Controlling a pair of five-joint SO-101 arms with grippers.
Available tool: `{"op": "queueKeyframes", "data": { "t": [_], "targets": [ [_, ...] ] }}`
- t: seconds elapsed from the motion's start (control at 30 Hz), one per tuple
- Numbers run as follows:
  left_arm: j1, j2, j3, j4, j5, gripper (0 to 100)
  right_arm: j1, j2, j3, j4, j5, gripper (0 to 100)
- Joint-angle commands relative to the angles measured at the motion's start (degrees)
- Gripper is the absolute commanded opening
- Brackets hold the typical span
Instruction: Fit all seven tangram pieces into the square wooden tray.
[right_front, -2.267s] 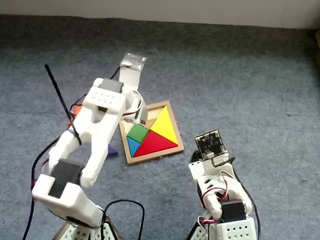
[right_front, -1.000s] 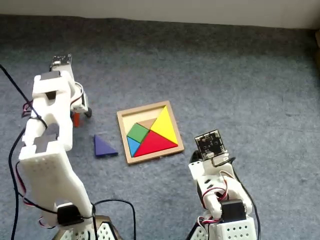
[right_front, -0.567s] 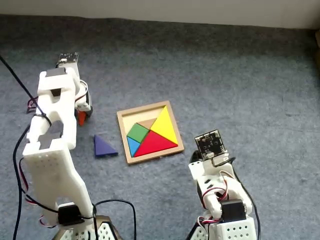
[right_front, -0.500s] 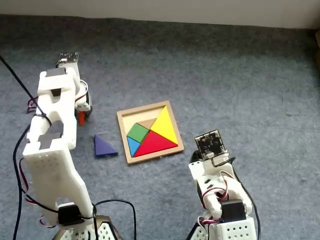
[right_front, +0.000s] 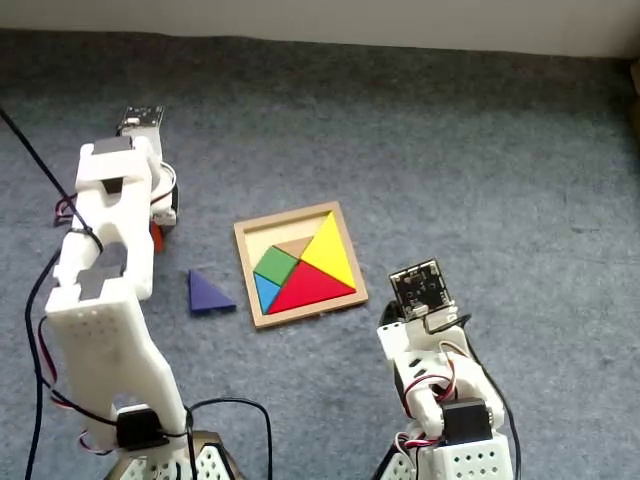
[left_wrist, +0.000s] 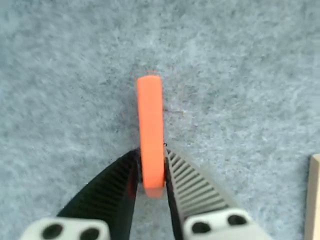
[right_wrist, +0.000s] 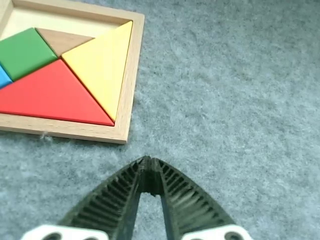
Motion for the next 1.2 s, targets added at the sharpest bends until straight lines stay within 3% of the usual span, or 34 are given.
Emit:
{"op": "queueKeyframes", "data": {
  "t": [0.0,0.2,0.5,1.07,1.17],
  "targets": [
    [3.38,-8.57,5.41,-1.67,-0.79,0,-0.75,-0.92,4.70,-0.04,0.79,0.6],
    [6.81,-19.38,18.07,-8.26,-0.88,0,-0.75,-0.92,4.70,-0.04,0.79,0.6],
    [13.67,-28.18,25.63,-8.97,-4.66,0,-0.75,-0.92,4.70,-0.04,0.79,0.6],
    [31.69,-28.18,16.75,-10.20,-6.15,1,-0.75,-0.92,4.70,-0.04,0.79,0.6],
    [34.68,-28.18,15.34,-10.11,-9.93,1,-0.75,-0.92,4.70,-0.04,0.79,0.6]
  ]
}}
